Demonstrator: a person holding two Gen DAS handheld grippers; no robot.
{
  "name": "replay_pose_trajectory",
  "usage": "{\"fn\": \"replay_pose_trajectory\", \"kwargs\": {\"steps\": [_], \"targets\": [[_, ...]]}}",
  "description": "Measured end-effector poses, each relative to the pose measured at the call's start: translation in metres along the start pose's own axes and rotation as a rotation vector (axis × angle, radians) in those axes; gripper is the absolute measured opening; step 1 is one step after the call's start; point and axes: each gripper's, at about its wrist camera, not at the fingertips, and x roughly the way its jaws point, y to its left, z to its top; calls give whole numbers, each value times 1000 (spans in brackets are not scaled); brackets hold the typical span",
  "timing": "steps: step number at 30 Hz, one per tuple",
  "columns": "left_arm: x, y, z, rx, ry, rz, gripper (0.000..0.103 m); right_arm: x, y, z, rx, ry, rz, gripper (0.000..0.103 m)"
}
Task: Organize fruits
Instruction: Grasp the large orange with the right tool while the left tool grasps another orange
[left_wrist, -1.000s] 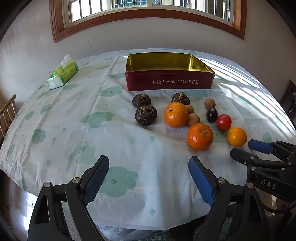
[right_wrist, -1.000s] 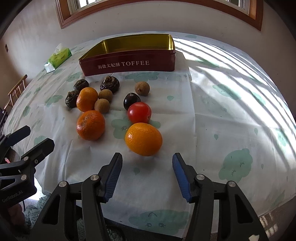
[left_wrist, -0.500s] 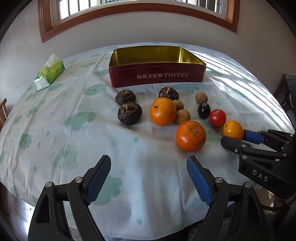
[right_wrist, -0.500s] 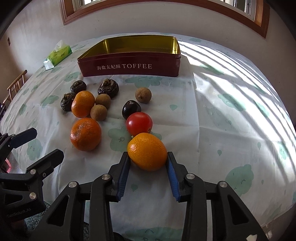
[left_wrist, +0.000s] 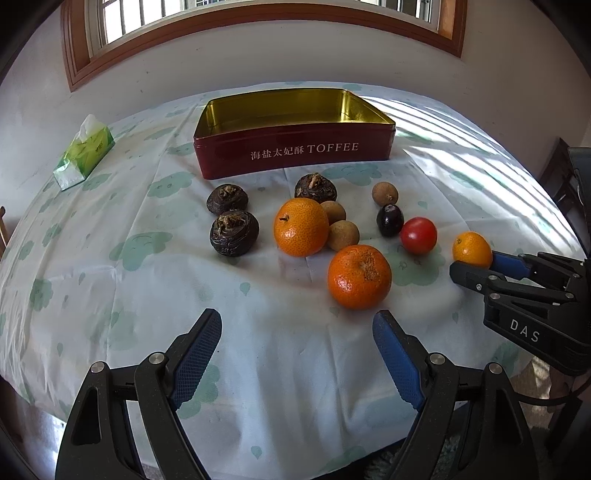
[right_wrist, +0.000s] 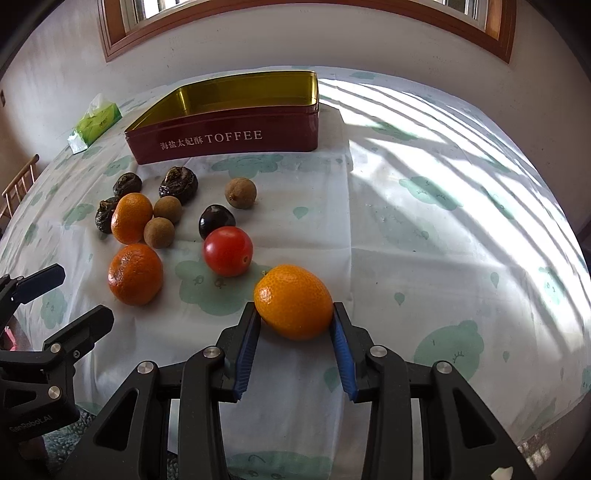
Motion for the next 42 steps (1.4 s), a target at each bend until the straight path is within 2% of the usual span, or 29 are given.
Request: {"fn": "replay_pose_trajectory", "kwargs": {"steps": [10, 19, 27, 36, 42], "targets": [[5, -7, 9, 13, 3, -30, 84, 1, -34, 2, 63, -11, -56, 35], [20, -13, 20, -7, 22, -37, 83, 1, -39, 2, 74, -18, -59, 35], [28, -14, 24, -20, 30, -48, 72, 0, -39, 2, 71, -22, -68, 36], [32, -22, 25, 2, 29, -83, 46, 1, -38, 2, 69, -22, -70, 36], [30, -23, 25, 1, 24, -80, 42, 1, -38, 2, 68, -22, -70, 36]]}}
